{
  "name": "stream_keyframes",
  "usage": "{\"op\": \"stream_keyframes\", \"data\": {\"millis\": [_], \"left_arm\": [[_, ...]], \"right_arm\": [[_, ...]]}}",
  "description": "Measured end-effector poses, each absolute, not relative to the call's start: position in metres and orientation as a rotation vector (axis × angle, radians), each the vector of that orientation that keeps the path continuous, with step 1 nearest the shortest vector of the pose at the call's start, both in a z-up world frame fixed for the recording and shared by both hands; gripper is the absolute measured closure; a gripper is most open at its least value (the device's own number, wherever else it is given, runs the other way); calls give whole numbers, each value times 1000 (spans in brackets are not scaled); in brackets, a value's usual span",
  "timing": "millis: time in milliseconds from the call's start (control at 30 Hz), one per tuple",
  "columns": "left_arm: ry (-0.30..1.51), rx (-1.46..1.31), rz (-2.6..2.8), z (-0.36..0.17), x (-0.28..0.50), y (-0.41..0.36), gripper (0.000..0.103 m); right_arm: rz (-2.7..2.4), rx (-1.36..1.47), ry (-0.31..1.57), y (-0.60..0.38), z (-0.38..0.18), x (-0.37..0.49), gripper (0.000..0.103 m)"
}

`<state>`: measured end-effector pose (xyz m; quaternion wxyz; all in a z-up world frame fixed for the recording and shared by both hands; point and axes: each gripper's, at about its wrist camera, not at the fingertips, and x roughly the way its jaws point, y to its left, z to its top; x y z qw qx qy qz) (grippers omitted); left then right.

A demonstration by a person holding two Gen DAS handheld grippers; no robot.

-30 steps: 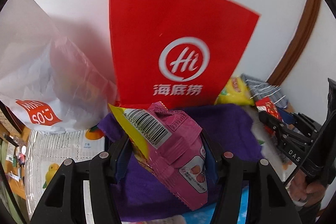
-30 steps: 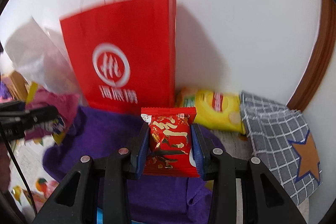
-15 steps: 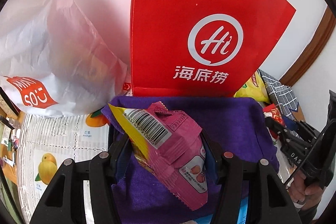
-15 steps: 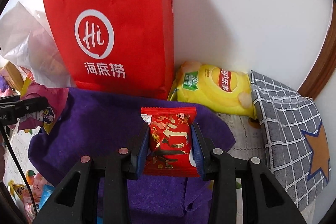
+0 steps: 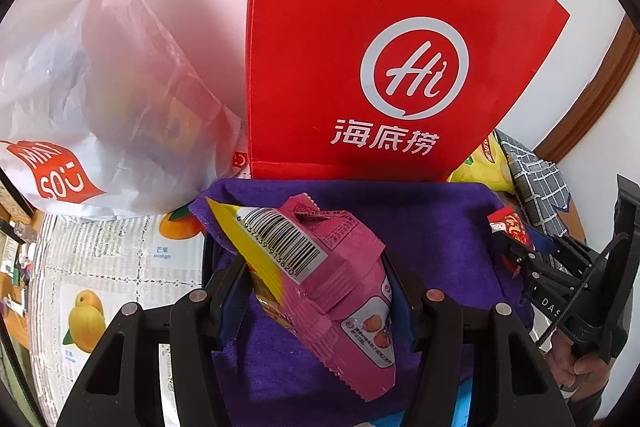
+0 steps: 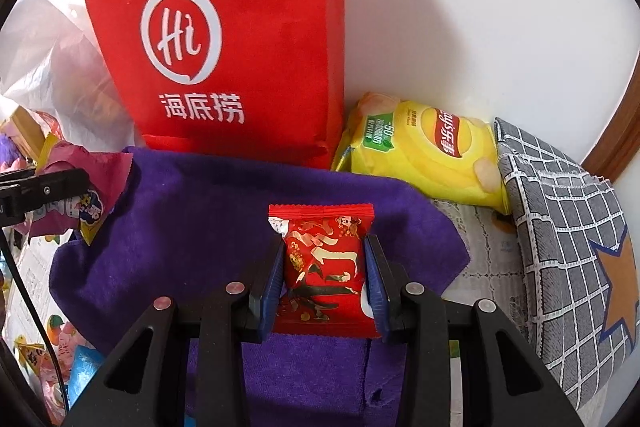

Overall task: Organize snacks
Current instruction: 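Carry the red packet with the right tool while the left tool carries the pink bag toward the purple towel, then open the right tool over the purple towel while the left tool releases the pink bag there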

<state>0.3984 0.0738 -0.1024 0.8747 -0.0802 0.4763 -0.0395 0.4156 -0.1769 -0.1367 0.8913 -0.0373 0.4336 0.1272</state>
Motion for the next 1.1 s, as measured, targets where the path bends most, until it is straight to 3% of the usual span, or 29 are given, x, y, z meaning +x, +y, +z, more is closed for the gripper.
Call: {"op": "stream_keyframes", "data": {"millis": [900,967,1033,1100], "left_arm": [[1101,-91,-70,-132,404,49,45],[1112,-88,-73,-133,405,48,45],[1116,-88,-75,-134,404,47,45],[1121,-97,-80,-134,405,46,45]], "right_arm": [[261,-120,1000,-164,-169,423,63],[266,-123,997,-162,-167,422,60],[266,-125,984,-161,-163,420,48],[263,-130,964,-159,-158,418,45]]}}
